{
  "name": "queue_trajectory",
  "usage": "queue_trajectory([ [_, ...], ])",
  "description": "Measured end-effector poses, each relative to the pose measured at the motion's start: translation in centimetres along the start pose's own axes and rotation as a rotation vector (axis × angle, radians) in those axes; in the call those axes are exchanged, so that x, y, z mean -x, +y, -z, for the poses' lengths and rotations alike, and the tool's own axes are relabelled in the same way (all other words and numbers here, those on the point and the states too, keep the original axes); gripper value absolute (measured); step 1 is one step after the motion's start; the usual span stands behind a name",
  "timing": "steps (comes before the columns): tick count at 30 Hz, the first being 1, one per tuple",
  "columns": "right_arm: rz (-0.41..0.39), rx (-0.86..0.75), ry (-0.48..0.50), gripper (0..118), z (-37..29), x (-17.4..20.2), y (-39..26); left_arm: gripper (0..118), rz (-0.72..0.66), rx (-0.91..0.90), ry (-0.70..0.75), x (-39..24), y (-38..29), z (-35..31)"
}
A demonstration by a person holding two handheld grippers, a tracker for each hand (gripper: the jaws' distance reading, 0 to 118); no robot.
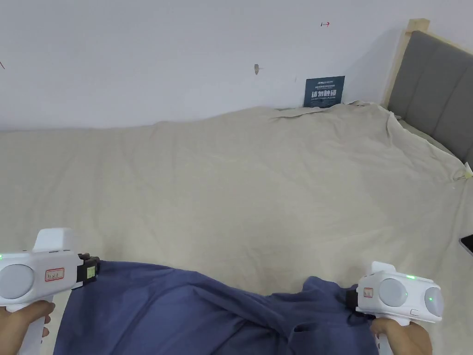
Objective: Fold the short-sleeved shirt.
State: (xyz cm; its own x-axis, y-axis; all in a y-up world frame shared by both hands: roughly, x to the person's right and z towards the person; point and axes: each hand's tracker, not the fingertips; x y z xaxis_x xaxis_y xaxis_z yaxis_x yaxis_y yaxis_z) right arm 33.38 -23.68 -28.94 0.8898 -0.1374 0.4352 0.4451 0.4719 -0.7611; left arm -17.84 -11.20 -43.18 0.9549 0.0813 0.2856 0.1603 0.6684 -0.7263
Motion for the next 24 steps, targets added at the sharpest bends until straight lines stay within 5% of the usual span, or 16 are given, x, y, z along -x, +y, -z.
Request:
queue_trajectory([
  [2, 0.025, 0.002, -0.014, 2, -0.6, 0.0, 0.1, 0, -0.001, 0.000, 0.000, 0.2, 0.0, 0.1],
  [12, -0.121, -0.188, 0.022, 2, -6.9, 0.7, 0.6, 0, -0.014, -0.021, 0.004, 0.6, -0.2, -1.3],
  [24, -0.147, -0.553, 0.226, 2, -20.9, 2.9, 7.4, 0, -0.089, -0.198, 0.063, 3.1, 3.1, -7.8],
])
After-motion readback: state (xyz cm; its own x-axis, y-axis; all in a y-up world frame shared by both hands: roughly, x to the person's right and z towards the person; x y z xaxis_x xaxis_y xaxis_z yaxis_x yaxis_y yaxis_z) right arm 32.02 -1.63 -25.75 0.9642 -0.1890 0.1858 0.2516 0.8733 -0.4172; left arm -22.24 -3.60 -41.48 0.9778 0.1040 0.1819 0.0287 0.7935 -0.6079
